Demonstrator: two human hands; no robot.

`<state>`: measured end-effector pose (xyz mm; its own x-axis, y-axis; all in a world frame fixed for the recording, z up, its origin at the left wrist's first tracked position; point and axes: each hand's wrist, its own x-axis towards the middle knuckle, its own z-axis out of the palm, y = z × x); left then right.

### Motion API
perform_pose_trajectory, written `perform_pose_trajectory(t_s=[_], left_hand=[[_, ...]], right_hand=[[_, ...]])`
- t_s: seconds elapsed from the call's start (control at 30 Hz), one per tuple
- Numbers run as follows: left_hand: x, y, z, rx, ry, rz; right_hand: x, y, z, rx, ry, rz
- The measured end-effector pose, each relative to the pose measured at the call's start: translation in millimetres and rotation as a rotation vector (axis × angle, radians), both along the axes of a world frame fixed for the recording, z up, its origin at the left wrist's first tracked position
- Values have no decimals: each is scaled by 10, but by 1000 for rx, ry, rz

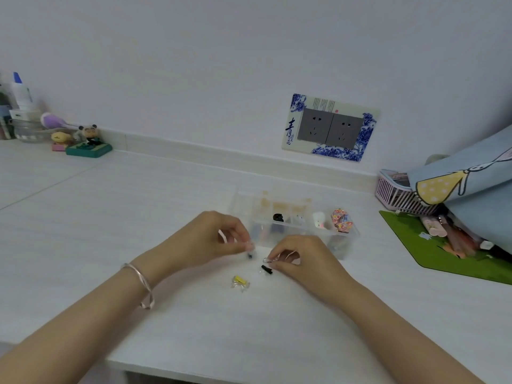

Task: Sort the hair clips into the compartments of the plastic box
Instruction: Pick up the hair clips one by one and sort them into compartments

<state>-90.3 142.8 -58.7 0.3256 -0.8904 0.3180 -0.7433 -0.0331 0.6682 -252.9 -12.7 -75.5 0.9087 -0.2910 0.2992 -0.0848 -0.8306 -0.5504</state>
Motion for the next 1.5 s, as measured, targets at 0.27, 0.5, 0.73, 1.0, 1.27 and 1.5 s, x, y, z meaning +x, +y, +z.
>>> perform_pose_trajectory(t_s=[0.27, 0.5, 0.73, 1.0, 1.27, 1.5], left_hand=[[24, -568, 311, -149, -121, 121], [113, -761, 150, -66, -215, 106], [41, -253, 253, -192, -122, 79], [-47, 170, 135, 252, -2, -136], [-131, 196, 17, 323, -56, -115], [-123, 188, -6, 298, -55, -85]], right_hand=[[-91, -195, 314, 296, -403, -177], [-109, -328, 283, 275, -464, -248], [166, -323, 291, 154, -348, -242], [-114, -77, 273, 159, -196, -34], [-89, 60, 26, 39, 118, 113], [-86, 59, 12, 129, 25, 103]])
